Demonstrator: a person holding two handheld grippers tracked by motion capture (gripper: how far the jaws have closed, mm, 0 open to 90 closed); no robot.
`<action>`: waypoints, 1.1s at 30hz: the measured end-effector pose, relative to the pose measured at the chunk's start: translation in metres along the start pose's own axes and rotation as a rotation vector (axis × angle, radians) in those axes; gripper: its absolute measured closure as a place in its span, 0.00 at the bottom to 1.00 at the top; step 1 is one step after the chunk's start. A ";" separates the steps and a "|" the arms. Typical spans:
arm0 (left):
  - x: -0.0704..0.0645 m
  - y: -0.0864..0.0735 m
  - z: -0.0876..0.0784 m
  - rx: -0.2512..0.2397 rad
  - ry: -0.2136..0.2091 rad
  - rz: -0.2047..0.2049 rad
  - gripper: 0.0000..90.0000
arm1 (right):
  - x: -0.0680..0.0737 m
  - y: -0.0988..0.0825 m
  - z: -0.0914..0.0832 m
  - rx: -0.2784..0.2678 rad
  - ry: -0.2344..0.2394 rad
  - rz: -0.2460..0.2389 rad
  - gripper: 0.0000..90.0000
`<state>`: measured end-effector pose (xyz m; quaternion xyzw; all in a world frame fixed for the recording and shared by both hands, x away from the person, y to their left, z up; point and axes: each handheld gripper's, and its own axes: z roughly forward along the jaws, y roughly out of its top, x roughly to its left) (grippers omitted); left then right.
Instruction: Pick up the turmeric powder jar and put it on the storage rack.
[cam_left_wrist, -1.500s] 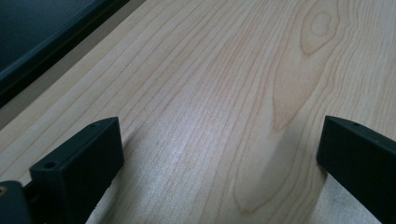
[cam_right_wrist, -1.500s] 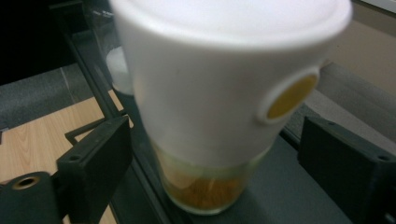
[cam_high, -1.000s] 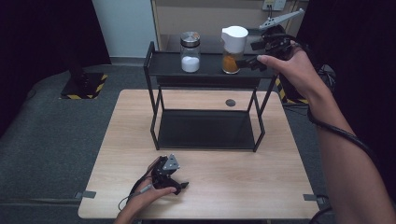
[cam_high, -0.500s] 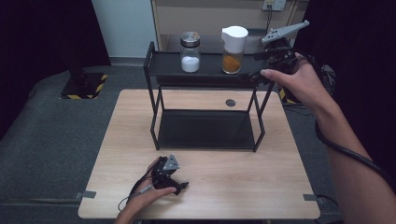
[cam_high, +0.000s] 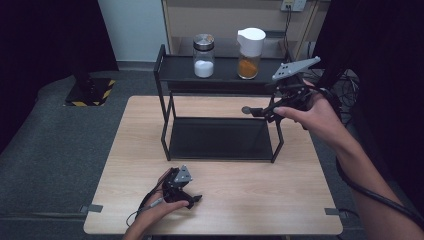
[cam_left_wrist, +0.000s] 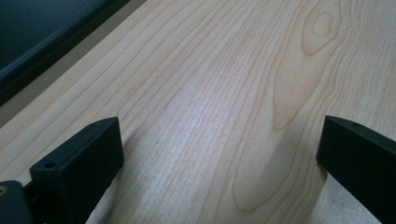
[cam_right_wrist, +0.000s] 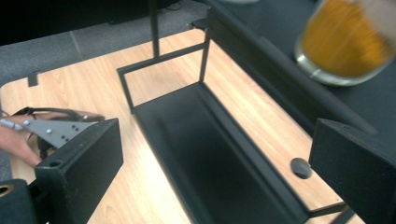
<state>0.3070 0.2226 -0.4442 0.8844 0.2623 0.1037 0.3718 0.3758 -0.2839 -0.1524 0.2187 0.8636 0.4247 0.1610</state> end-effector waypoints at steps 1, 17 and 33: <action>0.000 0.000 0.000 0.000 0.000 0.000 0.00 | 0.001 -0.002 0.001 0.003 0.002 0.001 0.04; -0.001 0.000 0.000 -0.002 0.002 -0.002 0.00 | 0.025 -0.063 0.044 0.056 0.014 0.012 0.05; 0.000 0.000 0.000 0.000 0.002 0.000 0.00 | 0.029 -0.113 0.073 0.100 0.021 0.065 0.04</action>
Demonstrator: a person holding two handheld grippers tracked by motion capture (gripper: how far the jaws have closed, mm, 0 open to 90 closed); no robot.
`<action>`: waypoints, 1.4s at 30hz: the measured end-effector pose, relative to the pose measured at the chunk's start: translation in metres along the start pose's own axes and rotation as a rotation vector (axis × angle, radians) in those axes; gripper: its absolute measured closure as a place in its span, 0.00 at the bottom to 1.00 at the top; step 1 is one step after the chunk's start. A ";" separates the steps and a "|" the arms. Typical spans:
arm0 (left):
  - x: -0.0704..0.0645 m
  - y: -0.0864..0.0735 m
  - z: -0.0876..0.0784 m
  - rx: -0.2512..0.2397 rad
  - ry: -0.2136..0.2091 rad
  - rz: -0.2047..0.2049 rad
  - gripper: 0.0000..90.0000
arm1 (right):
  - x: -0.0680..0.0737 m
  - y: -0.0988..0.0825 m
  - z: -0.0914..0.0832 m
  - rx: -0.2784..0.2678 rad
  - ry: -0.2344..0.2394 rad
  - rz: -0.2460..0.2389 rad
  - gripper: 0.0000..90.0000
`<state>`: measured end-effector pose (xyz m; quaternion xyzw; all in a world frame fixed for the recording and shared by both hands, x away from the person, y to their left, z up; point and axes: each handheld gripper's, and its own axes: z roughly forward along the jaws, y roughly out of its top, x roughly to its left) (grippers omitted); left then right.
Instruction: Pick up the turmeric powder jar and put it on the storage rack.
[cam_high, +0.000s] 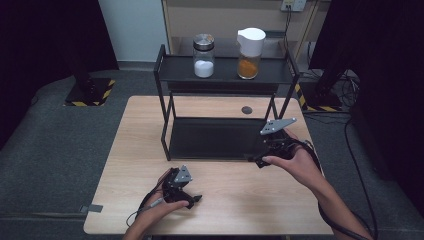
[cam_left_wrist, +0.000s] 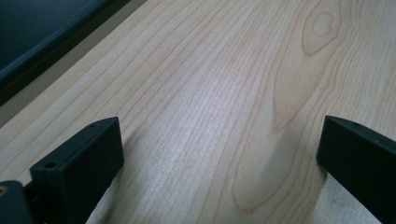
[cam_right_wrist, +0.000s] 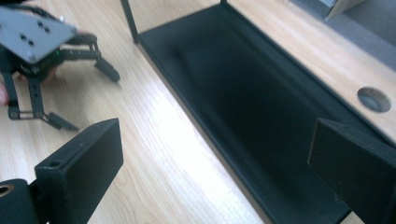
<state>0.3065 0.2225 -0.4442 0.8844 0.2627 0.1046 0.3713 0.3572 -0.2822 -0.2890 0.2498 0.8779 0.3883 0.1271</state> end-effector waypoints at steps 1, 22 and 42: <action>0.000 0.000 0.000 0.000 0.000 0.000 0.00 | 0.000 -0.002 0.002 0.003 -0.001 -0.001 0.04; 0.000 0.000 0.000 0.000 0.000 0.000 0.00 | 0.015 -0.052 0.037 0.061 0.009 -0.007 0.05; 0.000 0.000 0.000 0.000 0.000 -0.001 0.00 | 0.022 -0.116 0.052 0.023 -0.006 0.052 0.05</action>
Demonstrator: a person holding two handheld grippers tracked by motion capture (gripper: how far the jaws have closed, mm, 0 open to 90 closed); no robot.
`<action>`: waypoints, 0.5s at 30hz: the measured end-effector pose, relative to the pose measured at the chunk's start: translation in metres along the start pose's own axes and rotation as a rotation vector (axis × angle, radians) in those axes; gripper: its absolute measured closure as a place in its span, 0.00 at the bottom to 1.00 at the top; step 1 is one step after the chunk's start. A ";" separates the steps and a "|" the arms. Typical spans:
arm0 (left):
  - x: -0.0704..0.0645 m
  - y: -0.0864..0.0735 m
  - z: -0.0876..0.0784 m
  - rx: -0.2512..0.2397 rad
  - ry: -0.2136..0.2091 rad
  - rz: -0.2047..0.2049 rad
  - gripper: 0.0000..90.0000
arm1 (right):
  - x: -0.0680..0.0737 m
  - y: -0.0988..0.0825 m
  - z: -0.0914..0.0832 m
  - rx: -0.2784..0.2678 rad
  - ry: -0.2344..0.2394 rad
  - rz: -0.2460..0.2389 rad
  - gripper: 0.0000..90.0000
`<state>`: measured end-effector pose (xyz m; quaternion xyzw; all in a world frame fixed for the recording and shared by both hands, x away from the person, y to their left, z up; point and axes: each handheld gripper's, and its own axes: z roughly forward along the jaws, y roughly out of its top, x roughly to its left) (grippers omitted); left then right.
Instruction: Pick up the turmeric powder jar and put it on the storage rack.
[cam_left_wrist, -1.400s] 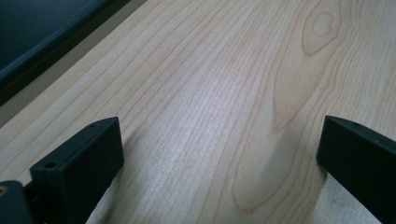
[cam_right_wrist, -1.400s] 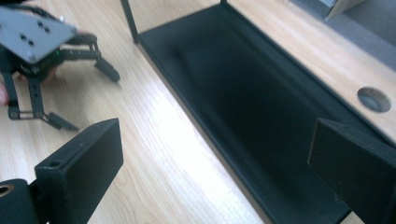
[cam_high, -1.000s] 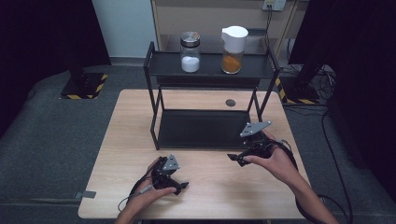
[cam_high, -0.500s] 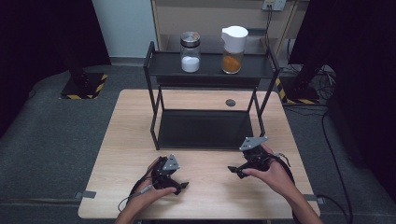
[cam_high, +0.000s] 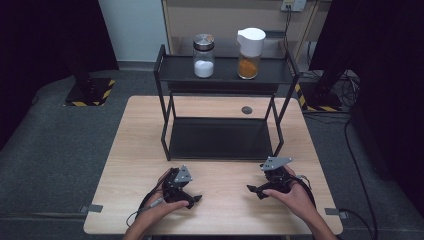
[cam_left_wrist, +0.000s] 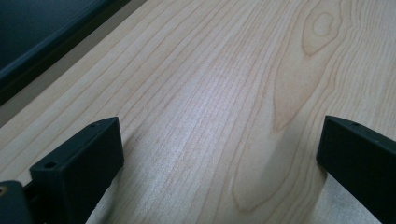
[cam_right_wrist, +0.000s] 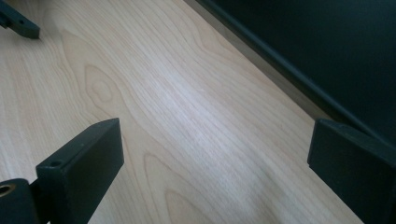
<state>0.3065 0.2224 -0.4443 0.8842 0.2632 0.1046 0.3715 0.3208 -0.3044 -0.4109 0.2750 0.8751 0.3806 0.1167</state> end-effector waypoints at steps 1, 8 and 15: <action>0.000 0.000 0.000 0.000 0.000 0.000 0.00 | 0.000 -0.003 0.000 0.001 -0.004 0.007 0.05; 0.000 0.000 0.000 0.000 0.000 0.000 0.00 | 0.001 -0.014 0.000 -0.003 -0.024 0.014 0.05; 0.000 0.000 0.000 0.000 0.000 0.000 0.00 | -0.001 -0.024 -0.002 -0.007 -0.045 0.035 0.05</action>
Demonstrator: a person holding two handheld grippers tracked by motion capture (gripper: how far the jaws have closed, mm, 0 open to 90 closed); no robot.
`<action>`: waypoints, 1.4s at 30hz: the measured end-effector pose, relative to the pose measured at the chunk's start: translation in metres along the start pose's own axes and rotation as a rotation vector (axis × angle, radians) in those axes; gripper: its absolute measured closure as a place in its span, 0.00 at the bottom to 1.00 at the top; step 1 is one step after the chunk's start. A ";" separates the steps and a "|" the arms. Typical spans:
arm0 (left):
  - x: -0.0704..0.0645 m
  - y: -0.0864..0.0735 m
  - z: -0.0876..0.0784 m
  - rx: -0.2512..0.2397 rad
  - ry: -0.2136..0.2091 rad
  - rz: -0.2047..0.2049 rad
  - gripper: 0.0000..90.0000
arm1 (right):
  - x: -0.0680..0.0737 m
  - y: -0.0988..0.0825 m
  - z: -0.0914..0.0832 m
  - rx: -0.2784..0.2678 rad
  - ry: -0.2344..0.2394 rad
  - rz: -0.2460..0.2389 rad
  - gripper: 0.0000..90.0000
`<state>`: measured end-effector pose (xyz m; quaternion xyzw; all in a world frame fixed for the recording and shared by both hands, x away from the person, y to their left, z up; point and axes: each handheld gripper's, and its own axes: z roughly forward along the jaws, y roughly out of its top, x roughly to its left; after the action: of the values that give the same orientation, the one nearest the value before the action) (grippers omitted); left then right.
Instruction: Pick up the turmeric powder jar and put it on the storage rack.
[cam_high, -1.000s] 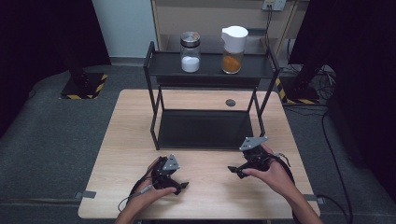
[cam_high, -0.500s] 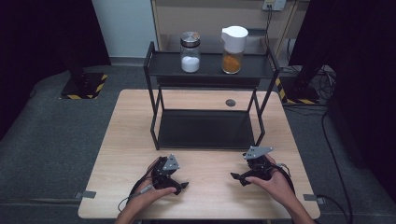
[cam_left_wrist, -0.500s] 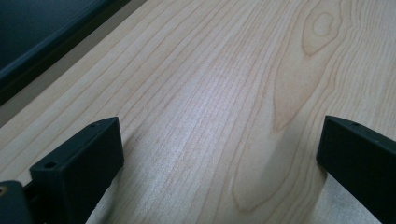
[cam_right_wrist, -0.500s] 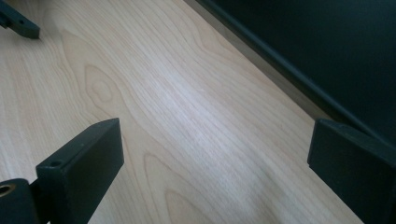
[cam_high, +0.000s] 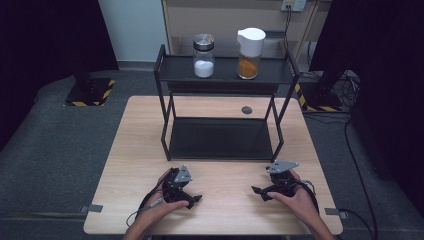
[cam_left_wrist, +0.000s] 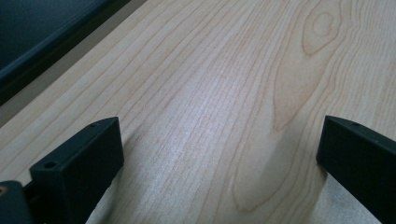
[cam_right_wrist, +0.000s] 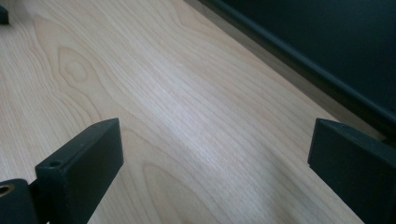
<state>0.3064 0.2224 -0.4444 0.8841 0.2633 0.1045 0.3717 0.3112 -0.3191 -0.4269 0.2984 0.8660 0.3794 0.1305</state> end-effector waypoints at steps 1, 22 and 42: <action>0.000 0.000 0.000 0.000 0.000 0.000 0.00 | 0.000 -0.001 0.000 0.001 -0.003 0.000 0.05; 0.000 0.000 0.000 0.000 0.000 0.000 0.00 | -0.015 -0.021 -0.008 0.019 -0.113 0.075 0.05; 0.000 0.000 0.000 0.000 0.000 0.000 0.00 | -0.020 -0.028 -0.007 0.025 -0.124 0.115 0.03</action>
<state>0.3065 0.2224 -0.4443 0.8842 0.2631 0.1044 0.3716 0.3124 -0.3502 -0.4431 0.3722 0.8423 0.3564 0.1582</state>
